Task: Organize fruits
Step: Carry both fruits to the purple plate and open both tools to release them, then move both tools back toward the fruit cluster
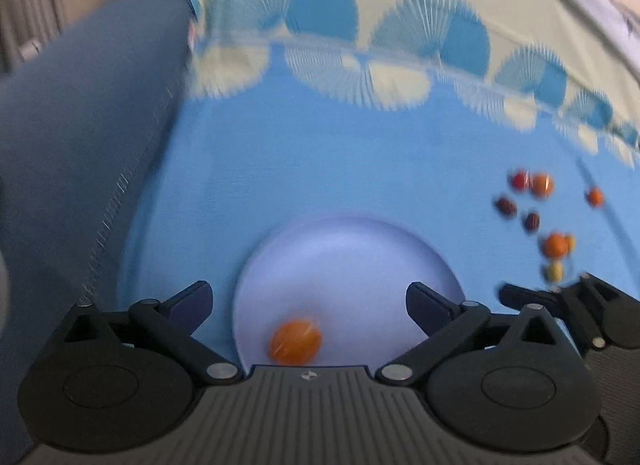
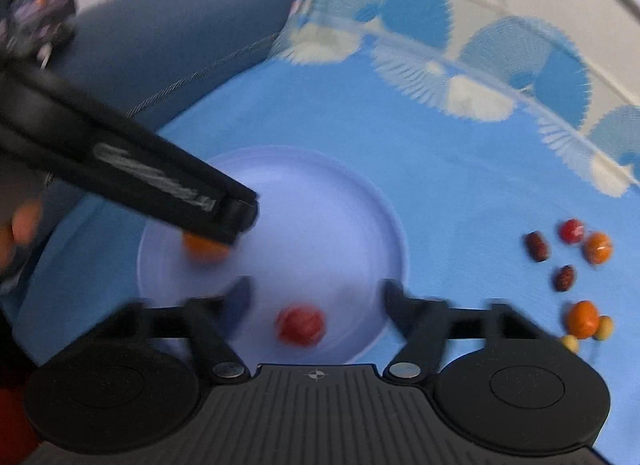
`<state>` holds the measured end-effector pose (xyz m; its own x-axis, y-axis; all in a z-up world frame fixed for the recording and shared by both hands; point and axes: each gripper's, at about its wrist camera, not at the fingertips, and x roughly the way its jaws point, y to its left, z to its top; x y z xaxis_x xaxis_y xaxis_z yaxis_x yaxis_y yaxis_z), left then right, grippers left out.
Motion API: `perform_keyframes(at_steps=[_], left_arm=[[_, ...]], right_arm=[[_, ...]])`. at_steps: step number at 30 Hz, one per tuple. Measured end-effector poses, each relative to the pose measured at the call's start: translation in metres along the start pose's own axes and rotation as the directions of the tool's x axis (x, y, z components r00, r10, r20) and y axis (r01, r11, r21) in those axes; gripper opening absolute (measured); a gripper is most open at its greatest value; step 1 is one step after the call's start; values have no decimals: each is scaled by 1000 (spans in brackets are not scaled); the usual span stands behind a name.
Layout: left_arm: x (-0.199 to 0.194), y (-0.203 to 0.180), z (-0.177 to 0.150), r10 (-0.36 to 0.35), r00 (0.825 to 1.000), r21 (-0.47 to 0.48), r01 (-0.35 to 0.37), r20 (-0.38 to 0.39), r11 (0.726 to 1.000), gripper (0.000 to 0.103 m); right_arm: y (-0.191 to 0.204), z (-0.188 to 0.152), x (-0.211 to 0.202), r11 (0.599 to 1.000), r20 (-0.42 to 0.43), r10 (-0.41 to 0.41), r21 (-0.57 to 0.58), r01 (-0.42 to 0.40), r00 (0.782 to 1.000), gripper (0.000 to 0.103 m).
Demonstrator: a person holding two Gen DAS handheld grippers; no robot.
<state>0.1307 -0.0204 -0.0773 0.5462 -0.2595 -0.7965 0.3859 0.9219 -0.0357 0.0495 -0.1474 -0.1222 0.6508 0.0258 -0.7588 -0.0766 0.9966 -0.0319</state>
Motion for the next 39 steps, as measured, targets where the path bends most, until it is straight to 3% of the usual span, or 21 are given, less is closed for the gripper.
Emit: perform_keyframes(at_steps=[5,12,19,26,31,39], left_arm=[[-36,1,-16,38,999,19,-38,2,999,103],[-92,3,-67,98,995,-24,-99,-26,995,103],[-133,-11,-79,119,992,-7,-118,47,993,103],[-166,-31,-85,118,986,30,-122,115,992,103],[-182,-36,-88,128,980,44,-136,152,990,103],[-185,-40,-89,119,982,51,-128,147,990,103]], right_arm=[[-7,-7,-39,997,9,24,72,-24,1000,100],[9,-57,-103,986,-43,62,155,-55,997,101],[19,-61,-148,992,96,-16,128,3,995,102],[22,-73,-184,994,187,-37,105,18,982,102],[23,-75,-200,994,232,-43,109,18,972,102],[22,-78,-210,993,263,-48,113,18,964,102]])
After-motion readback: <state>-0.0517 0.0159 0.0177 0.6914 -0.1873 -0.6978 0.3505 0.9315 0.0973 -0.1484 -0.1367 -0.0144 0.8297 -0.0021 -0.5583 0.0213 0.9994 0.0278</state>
